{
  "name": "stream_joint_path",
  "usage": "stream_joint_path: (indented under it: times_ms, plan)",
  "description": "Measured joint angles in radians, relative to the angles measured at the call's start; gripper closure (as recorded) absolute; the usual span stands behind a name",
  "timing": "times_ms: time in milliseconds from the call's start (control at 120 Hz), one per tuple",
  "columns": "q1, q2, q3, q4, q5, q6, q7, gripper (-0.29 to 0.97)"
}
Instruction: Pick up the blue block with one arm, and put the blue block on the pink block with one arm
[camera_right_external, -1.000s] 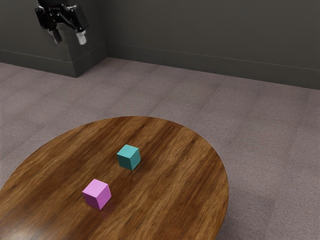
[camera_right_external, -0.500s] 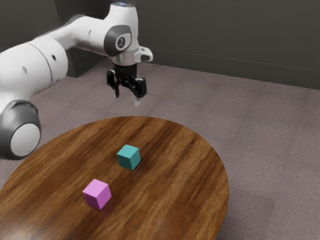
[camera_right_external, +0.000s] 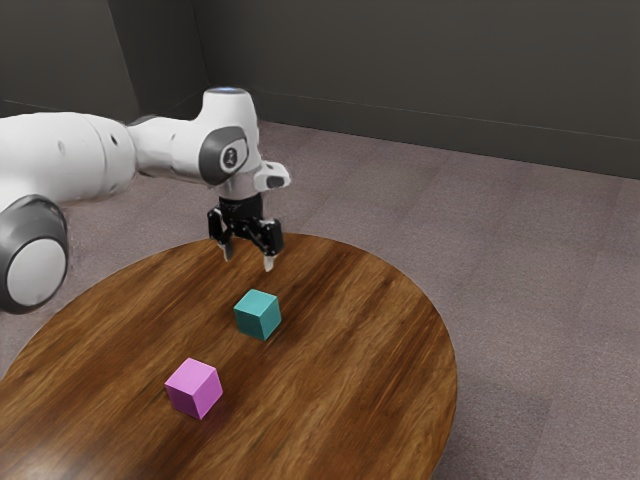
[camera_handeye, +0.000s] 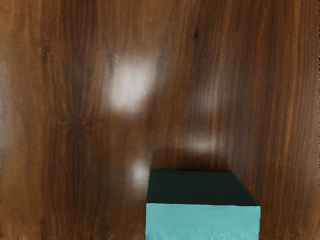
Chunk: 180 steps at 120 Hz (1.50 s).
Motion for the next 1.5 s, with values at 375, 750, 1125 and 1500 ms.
stream_joint_path:
  times_ms: [375, 750, 1125, 1500]
  plan:
    - [-0.013, -0.080, -0.010, -0.218, -0.006, 0.245, 0.100, 0.00]
    - [-0.014, -0.085, -0.052, -0.305, -0.052, 0.421, 0.229, 0.00]
    - [-0.015, -0.116, -0.061, -0.348, -0.070, 0.447, 0.302, 0.00]
    - [-0.014, -0.170, -0.059, -0.469, -0.072, 0.456, 0.333, -0.02]
